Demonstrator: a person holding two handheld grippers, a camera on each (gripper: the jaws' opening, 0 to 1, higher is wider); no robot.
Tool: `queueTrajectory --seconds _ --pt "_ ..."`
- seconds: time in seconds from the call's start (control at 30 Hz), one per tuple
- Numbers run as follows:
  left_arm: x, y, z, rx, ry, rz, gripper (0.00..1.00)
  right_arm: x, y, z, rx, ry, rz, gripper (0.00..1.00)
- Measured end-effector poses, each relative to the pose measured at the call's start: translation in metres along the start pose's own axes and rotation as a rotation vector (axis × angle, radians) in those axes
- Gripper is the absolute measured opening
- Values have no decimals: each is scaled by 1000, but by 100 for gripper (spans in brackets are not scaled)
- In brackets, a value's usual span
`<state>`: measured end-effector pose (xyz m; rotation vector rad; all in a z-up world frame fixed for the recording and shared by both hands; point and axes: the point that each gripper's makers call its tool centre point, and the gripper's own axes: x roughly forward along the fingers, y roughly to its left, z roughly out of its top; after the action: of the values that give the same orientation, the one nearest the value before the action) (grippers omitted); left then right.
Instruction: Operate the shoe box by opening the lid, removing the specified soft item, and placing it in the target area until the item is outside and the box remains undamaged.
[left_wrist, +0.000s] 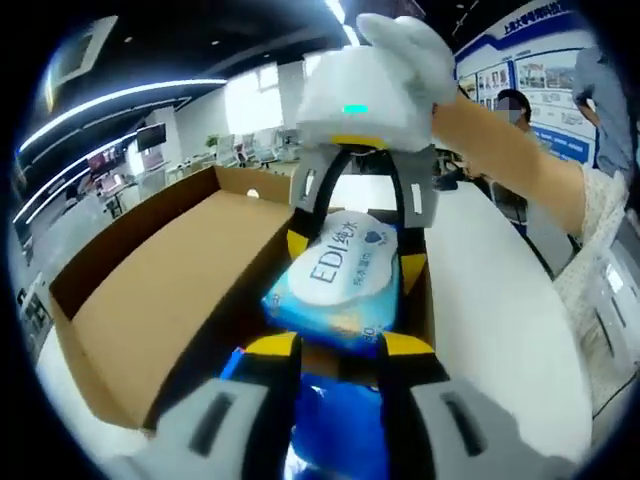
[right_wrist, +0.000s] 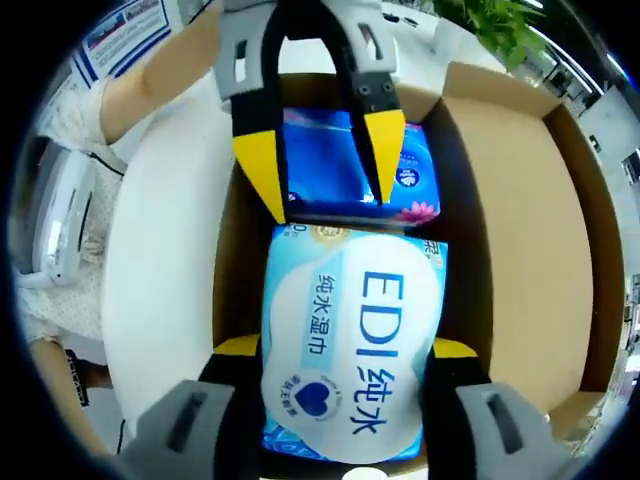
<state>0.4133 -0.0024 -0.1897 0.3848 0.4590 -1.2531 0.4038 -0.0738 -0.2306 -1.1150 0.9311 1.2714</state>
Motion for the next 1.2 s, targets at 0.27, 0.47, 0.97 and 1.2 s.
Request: queueTrajectory --seconds 0.27,0.47,0.97,1.2 --pt "-2 -18 -2 -82 -84 -35 41 -6 -1 3 8 -6 -12 62" --pt "5 -28 -3 -129 -104 -54 49 -17 -5 6 25 -28 -29 62" --pt "25 -19 0 -140 -140 -49 31 -35 -18 19 35 -94 -76 62" --pt "22 -28 -2 -163 -153 -72 28 -37 -14 25 26 -110 -72 62"
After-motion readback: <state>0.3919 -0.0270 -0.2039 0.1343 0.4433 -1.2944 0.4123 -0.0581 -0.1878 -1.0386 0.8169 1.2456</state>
